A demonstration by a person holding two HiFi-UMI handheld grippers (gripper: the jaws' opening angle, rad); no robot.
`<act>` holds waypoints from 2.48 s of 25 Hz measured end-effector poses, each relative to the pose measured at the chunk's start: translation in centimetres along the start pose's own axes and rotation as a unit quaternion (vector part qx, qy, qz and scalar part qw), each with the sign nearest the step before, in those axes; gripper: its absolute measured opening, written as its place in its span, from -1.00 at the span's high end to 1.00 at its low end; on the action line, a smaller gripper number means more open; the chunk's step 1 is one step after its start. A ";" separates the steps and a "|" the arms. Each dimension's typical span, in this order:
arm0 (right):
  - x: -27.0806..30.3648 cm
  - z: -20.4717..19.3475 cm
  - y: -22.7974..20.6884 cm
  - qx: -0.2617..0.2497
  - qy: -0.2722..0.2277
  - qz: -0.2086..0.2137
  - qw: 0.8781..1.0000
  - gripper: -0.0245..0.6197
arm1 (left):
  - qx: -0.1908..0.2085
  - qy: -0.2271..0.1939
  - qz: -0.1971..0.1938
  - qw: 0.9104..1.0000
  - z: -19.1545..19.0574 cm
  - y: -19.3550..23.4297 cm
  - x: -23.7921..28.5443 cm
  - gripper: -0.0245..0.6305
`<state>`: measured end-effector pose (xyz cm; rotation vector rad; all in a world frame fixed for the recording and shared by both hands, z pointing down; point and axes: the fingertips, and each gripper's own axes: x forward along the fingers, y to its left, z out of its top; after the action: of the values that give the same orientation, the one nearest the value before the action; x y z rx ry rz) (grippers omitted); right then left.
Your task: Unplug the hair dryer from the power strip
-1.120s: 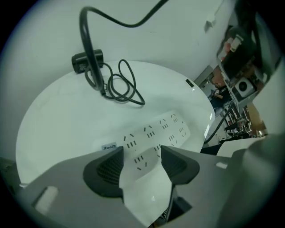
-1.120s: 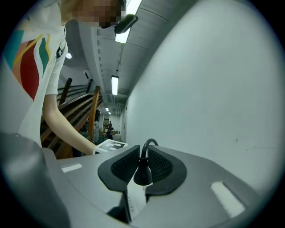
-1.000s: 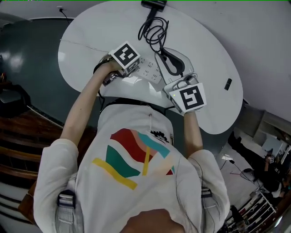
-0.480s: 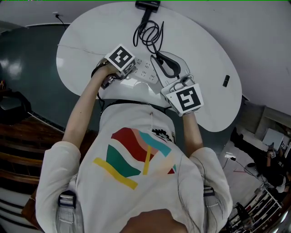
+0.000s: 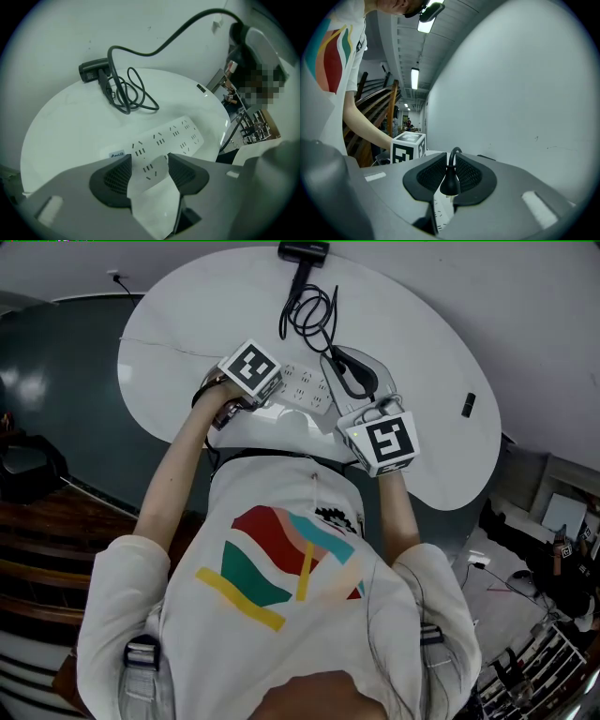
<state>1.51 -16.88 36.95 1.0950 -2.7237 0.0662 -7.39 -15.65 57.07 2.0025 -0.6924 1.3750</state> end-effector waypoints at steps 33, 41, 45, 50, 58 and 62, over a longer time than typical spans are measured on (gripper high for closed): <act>-6.0 -20.4 -5.6 0.085 0.256 -0.147 0.952 0.70 | -0.011 0.015 -0.039 0.999 -1.2 -2.2 -0.5 0.19; -6.9 -20.0 -5.6 0.124 0.242 -0.168 0.948 0.62 | -0.018 0.008 -0.034 0.999 -1.2 -2.0 -0.7 0.19; -7.2 -19.2 -5.4 0.135 0.227 -0.170 0.949 0.58 | -0.007 -0.041 -0.010 0.999 0.1 -0.3 -0.1 0.11; -7.1 -17.4 -6.0 0.133 0.210 -0.176 0.952 0.59 | -0.034 -0.057 -0.042 0.997 0.5 -1.0 -0.6 0.08; -6.2 -10.2 -8.1 0.114 0.139 -0.192 0.965 0.61 | -0.037 -0.179 -0.030 0.983 5.2 -1.3 -6.3 0.13; -5.4 -5.1 -8.9 0.145 0.065 -0.193 0.968 0.64 | -0.001 -0.260 -0.006 0.966 8.9 -2.2 -11.2 0.20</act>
<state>12.33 -19.06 40.53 1.6196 -2.3858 0.4704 -3.92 -19.80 43.61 2.3841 -0.9001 0.8332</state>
